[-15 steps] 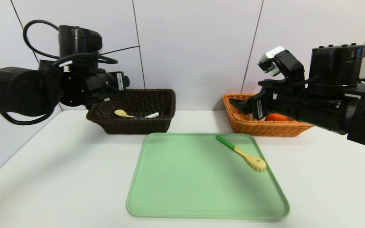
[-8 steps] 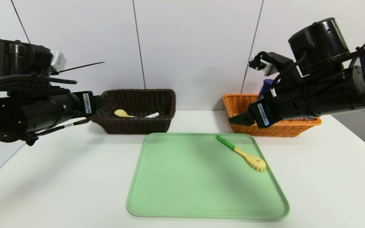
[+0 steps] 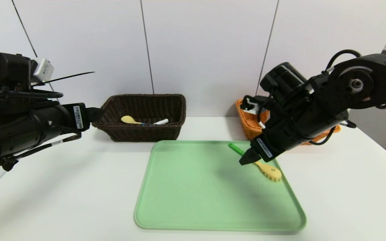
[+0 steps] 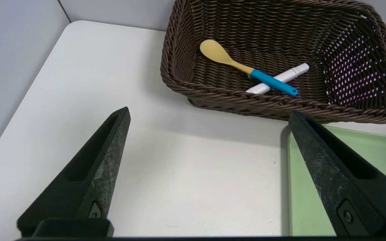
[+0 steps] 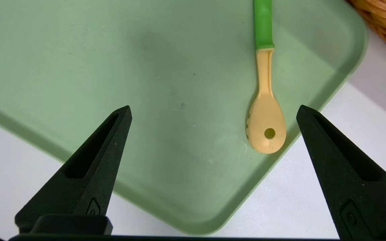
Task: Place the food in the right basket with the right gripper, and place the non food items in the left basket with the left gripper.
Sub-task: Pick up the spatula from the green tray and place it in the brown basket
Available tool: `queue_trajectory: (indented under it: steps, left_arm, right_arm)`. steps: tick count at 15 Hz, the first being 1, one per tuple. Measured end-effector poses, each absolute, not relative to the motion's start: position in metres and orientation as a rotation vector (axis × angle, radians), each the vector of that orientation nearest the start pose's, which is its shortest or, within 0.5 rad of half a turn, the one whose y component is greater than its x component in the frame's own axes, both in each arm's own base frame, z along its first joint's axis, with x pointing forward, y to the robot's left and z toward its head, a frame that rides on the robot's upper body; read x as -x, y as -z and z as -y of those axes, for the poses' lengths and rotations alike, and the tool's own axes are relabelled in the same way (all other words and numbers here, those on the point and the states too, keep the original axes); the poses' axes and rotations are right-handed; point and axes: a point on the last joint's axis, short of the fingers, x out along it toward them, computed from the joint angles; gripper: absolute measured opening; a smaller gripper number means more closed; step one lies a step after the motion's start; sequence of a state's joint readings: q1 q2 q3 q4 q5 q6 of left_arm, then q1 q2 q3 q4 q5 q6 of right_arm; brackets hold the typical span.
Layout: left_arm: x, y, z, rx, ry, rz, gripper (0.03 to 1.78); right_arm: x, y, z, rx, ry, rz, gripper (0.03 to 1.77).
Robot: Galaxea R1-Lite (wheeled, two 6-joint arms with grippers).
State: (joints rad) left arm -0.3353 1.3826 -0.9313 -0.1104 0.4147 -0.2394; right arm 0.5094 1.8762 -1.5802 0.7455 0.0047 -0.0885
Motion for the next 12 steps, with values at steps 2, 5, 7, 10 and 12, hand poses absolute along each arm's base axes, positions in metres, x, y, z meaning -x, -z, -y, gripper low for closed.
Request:
queue_trajectory:
  steps: [2, 5, 7, 10, 12]
  left_arm:
    - [-0.216, -0.253, 0.065, 0.115, -0.118, -0.303, 1.67]
    - [-0.215, -0.252, 0.063, 0.116, -0.124, -0.307, 1.68]
    - [-0.216, -0.249, 0.059, 0.115, -0.134, -0.315, 1.69]
    - [-0.216, -0.248, 0.056, 0.118, -0.135, -0.321, 1.69]
    - [-0.216, -0.247, 0.055, 0.119, -0.139, -0.321, 1.69]
  right_arm:
    - [-0.300, -0.204, -0.163, 0.348, -0.499, -1.040, 1.70]
    - [-0.316, -0.187, -0.163, 0.342, -0.479, -1.080, 1.70]
    - [-0.331, -0.177, -0.162, 0.326, -0.466, -1.064, 1.70]
    - [-0.349, -0.162, -0.162, 0.324, -0.461, -1.046, 1.70]
    - [-0.358, -0.155, -0.161, 0.315, -0.459, -1.054, 1.70]
